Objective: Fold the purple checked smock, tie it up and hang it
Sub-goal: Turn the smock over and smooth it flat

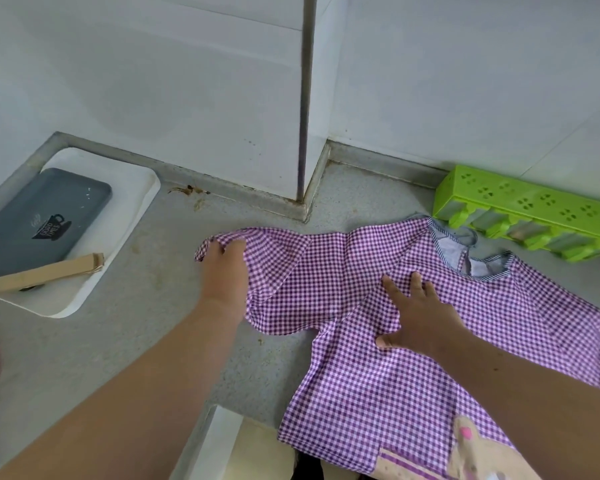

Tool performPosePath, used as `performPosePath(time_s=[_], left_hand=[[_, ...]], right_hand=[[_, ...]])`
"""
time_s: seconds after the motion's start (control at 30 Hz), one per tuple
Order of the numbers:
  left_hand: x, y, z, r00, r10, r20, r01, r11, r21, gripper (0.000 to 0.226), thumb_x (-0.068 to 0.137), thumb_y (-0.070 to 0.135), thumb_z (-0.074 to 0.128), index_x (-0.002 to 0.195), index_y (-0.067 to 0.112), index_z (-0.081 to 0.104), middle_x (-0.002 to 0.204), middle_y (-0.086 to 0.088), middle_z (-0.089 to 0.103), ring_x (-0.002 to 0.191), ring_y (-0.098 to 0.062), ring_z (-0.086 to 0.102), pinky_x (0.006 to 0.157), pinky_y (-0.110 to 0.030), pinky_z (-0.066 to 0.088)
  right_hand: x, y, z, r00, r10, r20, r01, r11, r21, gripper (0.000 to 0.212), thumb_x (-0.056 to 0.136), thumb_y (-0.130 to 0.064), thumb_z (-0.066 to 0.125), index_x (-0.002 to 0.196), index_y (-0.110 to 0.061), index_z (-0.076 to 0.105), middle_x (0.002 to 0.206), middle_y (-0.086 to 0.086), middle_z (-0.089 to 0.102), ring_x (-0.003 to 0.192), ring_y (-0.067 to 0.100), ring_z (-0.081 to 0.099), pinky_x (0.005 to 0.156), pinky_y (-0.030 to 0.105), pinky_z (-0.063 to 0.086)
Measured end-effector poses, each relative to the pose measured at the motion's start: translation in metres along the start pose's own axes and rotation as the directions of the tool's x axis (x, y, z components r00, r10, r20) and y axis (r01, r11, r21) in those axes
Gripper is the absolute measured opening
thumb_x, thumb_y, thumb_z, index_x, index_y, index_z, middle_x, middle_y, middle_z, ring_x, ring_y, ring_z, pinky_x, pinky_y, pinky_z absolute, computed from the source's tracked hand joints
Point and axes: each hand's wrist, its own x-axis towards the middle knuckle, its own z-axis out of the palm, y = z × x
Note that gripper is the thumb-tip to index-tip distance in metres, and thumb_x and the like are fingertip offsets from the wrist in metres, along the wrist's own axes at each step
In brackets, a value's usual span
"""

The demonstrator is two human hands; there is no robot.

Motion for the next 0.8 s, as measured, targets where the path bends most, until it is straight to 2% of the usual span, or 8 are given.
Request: performPosePath(time_s=[0.1, 0.2, 0.27, 0.37, 0.47, 0.6, 0.67, 0.8], left_hand=[[-0.043, 0.051, 0.048, 0.918, 0.279, 0.283, -0.249, 0.959, -0.137, 0.026, 0.104, 0.032, 0.056, 0.129, 0.038, 0.058, 0.131, 0.012, 0.064, 0.116, -0.011, 0.064, 0.091, -0.029, 0.057], [-0.076, 0.064, 0.087, 0.607, 0.454, 0.652, -0.554, 0.83, -0.062, 0.023, 0.102, 0.04, 0.059, 0.124, 0.033, 0.06, 0.125, 0.01, 0.065, 0.118, -0.009, 0.063, 0.101, -0.032, 0.053], [-0.073, 0.039, 0.098, 0.434, 0.45, 0.781, -0.811, 0.573, 0.121, 0.041, 0.097, 0.055, 0.058, 0.127, 0.026, 0.059, 0.127, 0.009, 0.064, 0.122, -0.012, 0.059, 0.105, -0.043, 0.051], [-0.056, -0.017, 0.101, 0.495, 0.202, 0.845, -0.868, 0.163, 0.469, 0.071, 0.091, 0.072, 0.056, 0.148, 0.032, 0.042, 0.159, 0.007, 0.036, 0.148, -0.019, 0.034, 0.121, -0.052, 0.037], [-0.047, -0.068, 0.097, 0.551, 0.065, 0.832, -0.825, -0.108, 0.555, 0.089, 0.087, 0.063, 0.069, 0.159, 0.031, 0.028, 0.172, -0.002, 0.011, 0.156, -0.031, 0.017, 0.128, -0.053, 0.024], [-0.043, -0.093, 0.104, 0.559, 0.303, 0.771, -0.771, -0.151, 0.619, 0.086, 0.076, 0.048, 0.085, 0.15, 0.028, 0.047, 0.166, -0.01, 0.031, 0.152, -0.036, 0.032, 0.124, -0.053, 0.025], [-0.042, -0.095, 0.108, 0.544, 0.295, 0.785, -0.775, -0.181, 0.605, 0.077, 0.075, 0.042, 0.086, 0.144, 0.026, 0.054, 0.157, -0.009, 0.042, 0.146, -0.034, 0.04, 0.124, -0.054, 0.031], [-0.046, -0.102, 0.118, 0.388, 0.243, 0.889, -0.84, -0.304, 0.45, 0.057, 0.074, 0.017, 0.077, 0.13, 0.022, 0.066, 0.134, -0.006, 0.061, 0.123, -0.032, 0.059, 0.116, -0.052, 0.041]], right_hand=[[0.001, 0.004, 0.003, 0.999, 0.007, -0.041, -0.007, 1.0, 0.0, 0.141, 0.065, -0.089, 0.066, 0.16, -0.036, -0.023, 0.172, 0.013, -0.018, 0.16, 0.038, -0.002, 0.115, 0.064, 0.033], [0.001, 0.013, 0.007, 0.997, 0.0, -0.079, 0.004, 0.999, 0.042, 0.142, 0.065, -0.089, 0.065, 0.162, -0.029, -0.018, 0.173, 0.008, -0.015, 0.16, 0.033, -0.001, 0.115, 0.06, 0.035], [0.001, 0.019, 0.008, 0.995, -0.03, -0.099, 0.036, 0.998, 0.058, 0.132, 0.069, -0.087, 0.066, 0.165, -0.024, 0.0, 0.174, 0.005, -0.001, 0.16, 0.028, 0.008, 0.117, 0.055, 0.037], [0.0, 0.036, 0.008, 0.992, -0.044, -0.121, 0.059, 0.99, 0.128, 0.097, 0.081, -0.076, 0.066, 0.156, -0.023, 0.037, 0.159, 0.006, 0.044, 0.144, 0.028, 0.044, 0.113, 0.042, 0.042], [0.004, 0.054, 0.012, 0.988, -0.043, -0.146, 0.074, 0.973, 0.218, 0.083, 0.084, -0.067, 0.068, 0.153, -0.025, 0.045, 0.152, 0.003, 0.053, 0.136, 0.026, 0.052, 0.114, 0.039, 0.043], [0.001, 0.072, 0.016, 0.982, -0.054, -0.179, 0.113, 0.933, 0.342, 0.077, 0.085, -0.054, 0.073, 0.151, -0.024, 0.045, 0.149, -0.004, 0.049, 0.136, 0.021, 0.049, 0.115, 0.041, 0.042], [0.0, 0.078, 0.02, 0.983, -0.007, -0.182, 0.087, 0.896, 0.435, 0.063, 0.086, -0.047, 0.071, 0.143, -0.024, 0.054, 0.139, -0.006, 0.054, 0.128, 0.021, 0.055, 0.108, 0.039, 0.048], [0.001, 0.088, 0.024, 0.953, 0.24, -0.184, 0.03, 0.529, 0.848, 0.038, 0.089, -0.034, 0.069, 0.124, -0.029, 0.056, 0.114, -0.01, 0.066, 0.089, 0.013, 0.068, 0.076, 0.033, 0.056]])
